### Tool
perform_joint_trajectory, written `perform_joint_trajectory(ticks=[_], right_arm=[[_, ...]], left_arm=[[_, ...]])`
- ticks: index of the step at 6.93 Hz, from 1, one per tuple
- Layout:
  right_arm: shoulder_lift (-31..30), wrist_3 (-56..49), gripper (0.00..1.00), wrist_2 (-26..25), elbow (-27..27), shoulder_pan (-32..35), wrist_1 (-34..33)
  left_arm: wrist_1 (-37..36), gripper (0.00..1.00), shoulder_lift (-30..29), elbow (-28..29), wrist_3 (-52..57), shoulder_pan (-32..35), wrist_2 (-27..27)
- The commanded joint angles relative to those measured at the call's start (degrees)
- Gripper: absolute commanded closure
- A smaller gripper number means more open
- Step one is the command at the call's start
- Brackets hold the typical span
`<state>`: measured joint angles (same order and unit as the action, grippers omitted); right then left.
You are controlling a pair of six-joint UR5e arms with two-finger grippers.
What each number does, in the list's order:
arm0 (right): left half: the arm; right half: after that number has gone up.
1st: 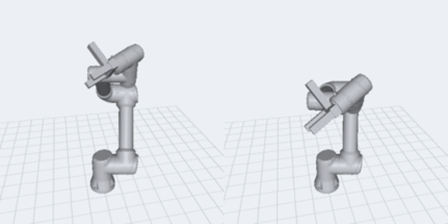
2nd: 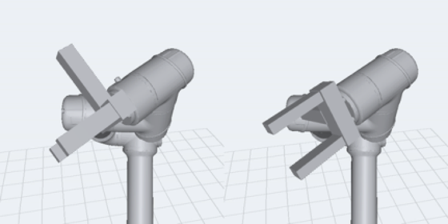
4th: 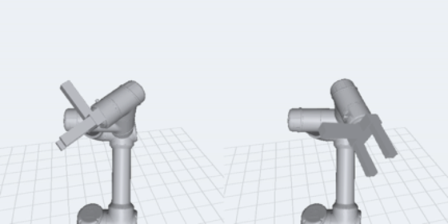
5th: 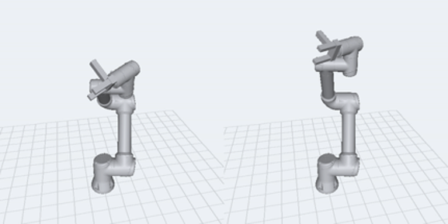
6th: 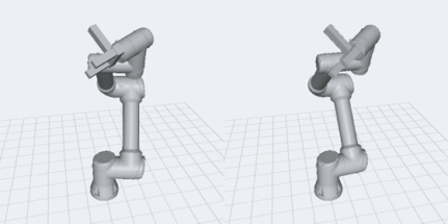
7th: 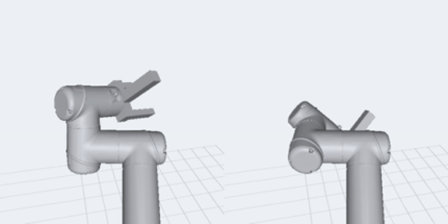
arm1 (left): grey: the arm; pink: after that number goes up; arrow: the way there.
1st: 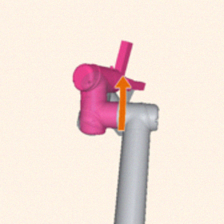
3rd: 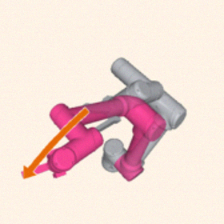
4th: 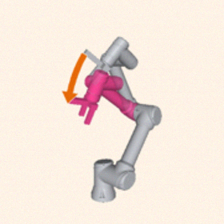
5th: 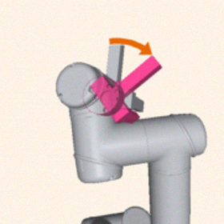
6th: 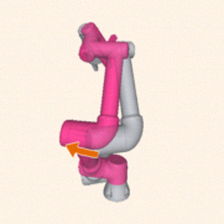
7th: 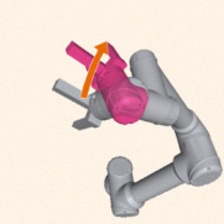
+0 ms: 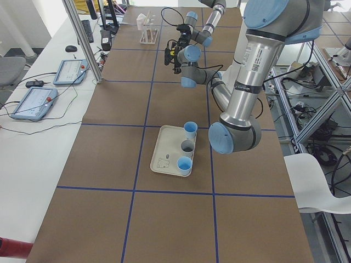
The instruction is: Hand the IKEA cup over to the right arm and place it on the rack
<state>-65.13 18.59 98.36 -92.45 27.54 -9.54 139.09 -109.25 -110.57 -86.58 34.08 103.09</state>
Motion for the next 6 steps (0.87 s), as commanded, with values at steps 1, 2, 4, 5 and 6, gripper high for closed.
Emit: perform_joint_trajectory(ticks=[1,2,4,5,6], right_arm=[[-0.3,0.2,1.00,0.5,-2.4,5.4,-13.0],[-0.1,-0.2,1.00,0.7,-6.8,7.6,-24.7],[0.7,-7.8,1.00,0.3,-15.3,12.1,-47.7],[2.9,-12.6,1.00,0.2,-17.1,15.4,-58.0],[5.0,-19.1,1.00,-0.2,-17.7,18.7,-67.9]], left_arm=[[-14.0,0.00,3.9,-6.1,11.8,4.0,1.7],[-20.9,0.00,7.5,-10.4,20.9,6.7,1.8],[-28.5,0.00,14.3,-14.5,40.0,15.1,2.5],[-28.6,0.00,17.0,-14.2,51.3,20.4,4.6],[-28.0,0.00,20.4,-14.0,59.3,25.8,9.4]])
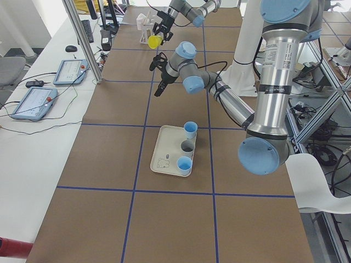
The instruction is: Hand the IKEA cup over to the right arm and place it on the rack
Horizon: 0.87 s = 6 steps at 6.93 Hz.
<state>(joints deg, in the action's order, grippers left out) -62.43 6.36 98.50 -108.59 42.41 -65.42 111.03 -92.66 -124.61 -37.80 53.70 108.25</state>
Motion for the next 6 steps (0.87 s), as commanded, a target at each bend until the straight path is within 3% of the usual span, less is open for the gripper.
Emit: perform_joint_trajectory(ticks=[1,3,4,6], right_arm=[[3.0,-16.4,1.00,-0.8,-2.0,8.3,-19.0],[2.4,-40.8,1.00,-4.8,-1.6,14.9,-25.6],[2.0,-51.1,1.00,-9.4,-1.5,16.2,-28.8],[0.9,-66.6,1.00,-18.1,2.1,18.8,-28.3]], left_arm=[[0.4,0.00,6.2,0.2,16.0,10.3,6.9],[0.4,0.00,7.1,-0.3,16.4,11.3,8.0],[0.4,0.00,7.1,-0.3,16.3,11.3,8.0],[0.4,0.00,7.1,-0.4,16.0,11.3,8.0]])
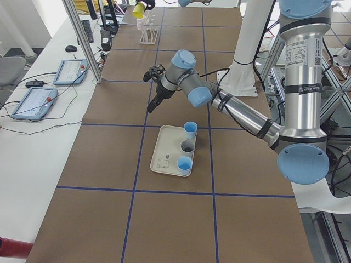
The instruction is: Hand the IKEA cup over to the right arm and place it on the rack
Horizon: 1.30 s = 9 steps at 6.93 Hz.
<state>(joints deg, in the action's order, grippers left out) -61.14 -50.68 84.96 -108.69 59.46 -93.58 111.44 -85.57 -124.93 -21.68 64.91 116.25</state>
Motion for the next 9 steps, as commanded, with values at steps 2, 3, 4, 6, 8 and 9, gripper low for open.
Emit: perform_joint_trajectory(ticks=[2,3,4,6,8,9], right_arm=[[-2.4,-15.8,1.00,-5.9,4.0,2.5,0.1],[-6.0,-15.9,1.00,-5.9,5.1,2.5,5.1],[-8.1,-18.3,1.00,-6.0,9.2,2.5,13.3],[-6.2,-27.2,1.00,-6.3,15.9,3.3,18.3],[-5.4,-27.4,1.00,-6.3,18.4,3.2,18.7],[-5.5,-26.8,1.00,-6.3,19.2,3.2,18.7]], left_arm=[[0.0,0.00,0.0,0.0,-0.2,0.0,0.1],[0.0,0.00,0.0,0.0,-0.2,0.0,0.1],[0.0,0.00,0.0,0.0,-0.2,0.0,0.1],[0.0,0.00,0.0,0.0,-0.3,0.0,0.1],[0.1,0.00,0.0,0.3,-0.2,0.0,0.1],[0.1,0.00,0.0,0.4,-0.2,0.0,0.1]])
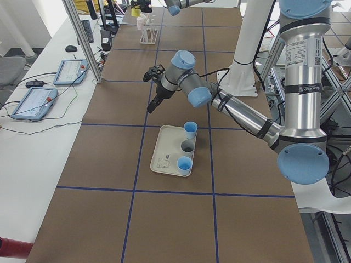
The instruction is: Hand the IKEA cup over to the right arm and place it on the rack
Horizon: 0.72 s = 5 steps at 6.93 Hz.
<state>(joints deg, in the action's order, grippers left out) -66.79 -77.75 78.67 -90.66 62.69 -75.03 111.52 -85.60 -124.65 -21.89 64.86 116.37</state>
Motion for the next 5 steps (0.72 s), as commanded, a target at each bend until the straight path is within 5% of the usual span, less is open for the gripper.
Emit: perform_joint_trajectory(ticks=[1,5], right_arm=[[0.2,0.2,1.00,0.0,1.9,-0.2,0.1],[-0.6,1.5,1.00,-1.6,2.5,-2.5,0.1]], left_arm=[[0.0,0.00,0.0,0.3,0.0,-0.1,0.0],[0.0,0.00,-0.2,0.4,0.1,-0.3,0.0]])
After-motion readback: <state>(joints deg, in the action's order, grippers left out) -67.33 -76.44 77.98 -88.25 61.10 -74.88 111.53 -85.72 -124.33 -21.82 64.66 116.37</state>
